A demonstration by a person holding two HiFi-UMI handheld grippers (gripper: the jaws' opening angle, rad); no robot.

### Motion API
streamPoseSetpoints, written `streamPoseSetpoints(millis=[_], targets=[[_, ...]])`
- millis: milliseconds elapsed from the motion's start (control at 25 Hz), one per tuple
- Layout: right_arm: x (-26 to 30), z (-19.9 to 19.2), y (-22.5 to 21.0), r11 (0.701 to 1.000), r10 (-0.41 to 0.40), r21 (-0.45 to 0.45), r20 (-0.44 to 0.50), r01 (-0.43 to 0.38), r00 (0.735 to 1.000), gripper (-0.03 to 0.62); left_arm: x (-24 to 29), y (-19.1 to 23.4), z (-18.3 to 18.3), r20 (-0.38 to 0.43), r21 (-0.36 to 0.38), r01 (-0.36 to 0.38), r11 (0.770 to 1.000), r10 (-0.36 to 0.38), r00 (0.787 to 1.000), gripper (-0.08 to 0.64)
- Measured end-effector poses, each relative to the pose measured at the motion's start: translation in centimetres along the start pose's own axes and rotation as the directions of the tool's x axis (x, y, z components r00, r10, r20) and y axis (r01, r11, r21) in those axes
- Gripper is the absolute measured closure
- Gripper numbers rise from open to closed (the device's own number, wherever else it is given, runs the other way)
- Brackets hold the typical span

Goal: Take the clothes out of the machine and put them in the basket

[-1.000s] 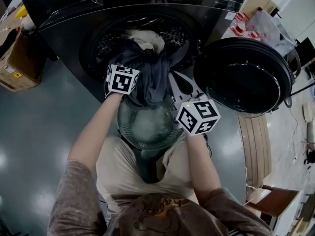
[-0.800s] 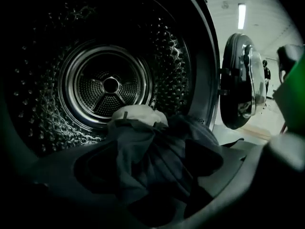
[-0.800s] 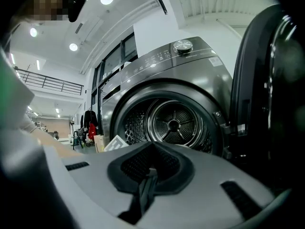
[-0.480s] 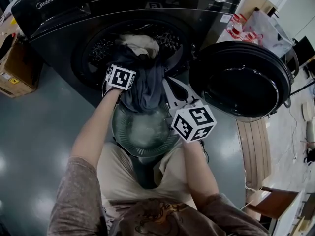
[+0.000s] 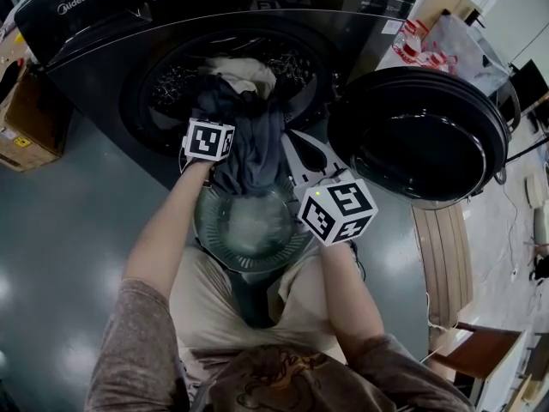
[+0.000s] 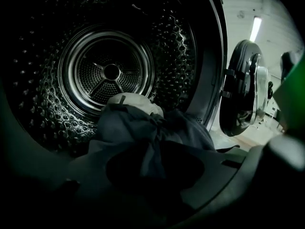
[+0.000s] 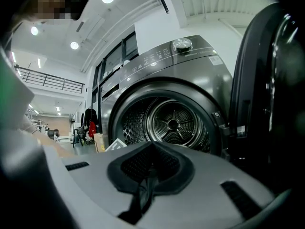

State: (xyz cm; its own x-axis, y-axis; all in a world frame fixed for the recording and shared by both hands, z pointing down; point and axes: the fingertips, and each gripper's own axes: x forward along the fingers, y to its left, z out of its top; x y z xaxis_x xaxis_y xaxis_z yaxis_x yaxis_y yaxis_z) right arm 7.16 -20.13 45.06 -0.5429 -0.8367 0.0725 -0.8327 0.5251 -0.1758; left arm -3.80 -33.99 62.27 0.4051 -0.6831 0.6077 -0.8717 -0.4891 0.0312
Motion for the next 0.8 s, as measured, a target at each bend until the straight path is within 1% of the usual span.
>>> streamPoseSetpoints(millis=[120,280,440,560,800], targets=[[0.0,0.1,0.2,1.0,0.003,-0.016,0.002,-0.003,1.0,0.594,-1.2,-0.8,0.0,0.03,-0.007,0.024,1.0,-0.024,0.999,0.486],[-0.1,0.0,0.0,1.0,-0.005,-0.026,-0.003,0.004,1.0,0.594,-3.9,-3.1,-0.3,0.073,0.019,0.099,0.995,-0.1,0.992,0.489],[0.3,-0.2,0.3,1.0,0.0,-0.022,-0.005,0.0,1.0,0.594,-7.6,-5.1,-1.1,0.099,0.046,0.146,0.988,-0.15,0.984,0.489],[0.6,-0.4,0.6,0.999,0.004,-0.046,-0.01,-0.005,1.0,0.594,-10.0,-6.9,-1.7,0.117,0.049,0.189,0.981,-0.194,0.974,0.491],[1.2,-0.8,0.5,0.999,-0.013,-0.047,-0.015,0.013,1.0,0.594,-14.3,-10.6,-3.1,0.142,0.059,0.278,0.959,-0.284,0.948,0.491]])
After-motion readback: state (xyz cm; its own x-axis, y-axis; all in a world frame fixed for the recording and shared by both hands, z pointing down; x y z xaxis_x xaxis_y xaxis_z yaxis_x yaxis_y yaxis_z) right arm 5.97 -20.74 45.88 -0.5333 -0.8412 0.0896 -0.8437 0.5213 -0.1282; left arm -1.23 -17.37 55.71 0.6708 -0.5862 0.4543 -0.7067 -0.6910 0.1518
